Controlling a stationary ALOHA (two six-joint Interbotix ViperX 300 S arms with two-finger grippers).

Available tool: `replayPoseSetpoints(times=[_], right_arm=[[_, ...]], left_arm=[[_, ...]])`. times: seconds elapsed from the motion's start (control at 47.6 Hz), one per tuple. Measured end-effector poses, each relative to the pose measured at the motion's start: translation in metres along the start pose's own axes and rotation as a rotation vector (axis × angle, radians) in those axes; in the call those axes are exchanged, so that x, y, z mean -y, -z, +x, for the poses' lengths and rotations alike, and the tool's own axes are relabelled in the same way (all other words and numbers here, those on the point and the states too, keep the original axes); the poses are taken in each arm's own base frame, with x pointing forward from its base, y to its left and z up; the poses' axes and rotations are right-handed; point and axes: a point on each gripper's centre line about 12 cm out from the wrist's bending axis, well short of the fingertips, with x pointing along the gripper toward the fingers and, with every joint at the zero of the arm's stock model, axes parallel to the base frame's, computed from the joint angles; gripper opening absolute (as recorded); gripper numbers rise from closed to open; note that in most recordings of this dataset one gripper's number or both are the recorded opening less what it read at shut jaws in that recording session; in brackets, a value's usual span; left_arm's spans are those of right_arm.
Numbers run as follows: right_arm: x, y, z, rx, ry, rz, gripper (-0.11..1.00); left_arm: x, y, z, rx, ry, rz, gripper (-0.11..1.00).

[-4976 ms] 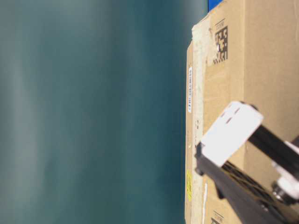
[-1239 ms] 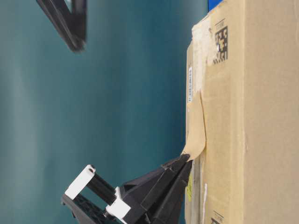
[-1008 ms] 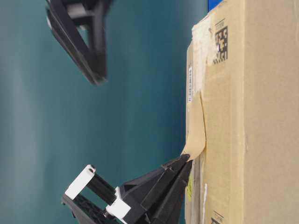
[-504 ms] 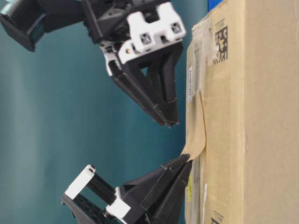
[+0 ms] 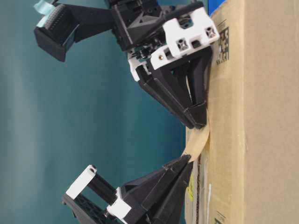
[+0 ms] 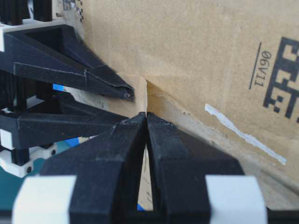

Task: Apply tape along the seams of the closed cardboard box to seal it securely.
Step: 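Move the right gripper in and press the tape onto the box top, then release the tape with the left gripper and reposition both grippers over it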

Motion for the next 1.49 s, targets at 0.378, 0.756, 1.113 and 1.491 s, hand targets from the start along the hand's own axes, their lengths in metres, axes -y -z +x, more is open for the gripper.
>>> replayPoseSetpoints(times=[0.378, 0.756, 1.113, 1.491], right_arm=[[0.0, 0.001, 0.0, -0.005, 0.0, 0.005, 0.42], [0.0, 0.001, 0.0, -0.006, 0.001, 0.008, 0.42], [0.001, 0.003, 0.0, -0.02, 0.011, 0.032, 0.42], [0.002, 0.005, 0.0, -0.035, 0.013, 0.034, 0.42]], left_arm=[[0.0, 0.01, 0.0, -0.023, 0.0, -0.019, 0.1], [-0.001, 0.02, -0.001, -0.044, 0.013, -0.038, 0.65], [0.0, 0.027, -0.002, -0.058, 0.064, -0.053, 0.63], [0.002, 0.027, -0.002, -0.058, 0.079, -0.078, 0.63]])
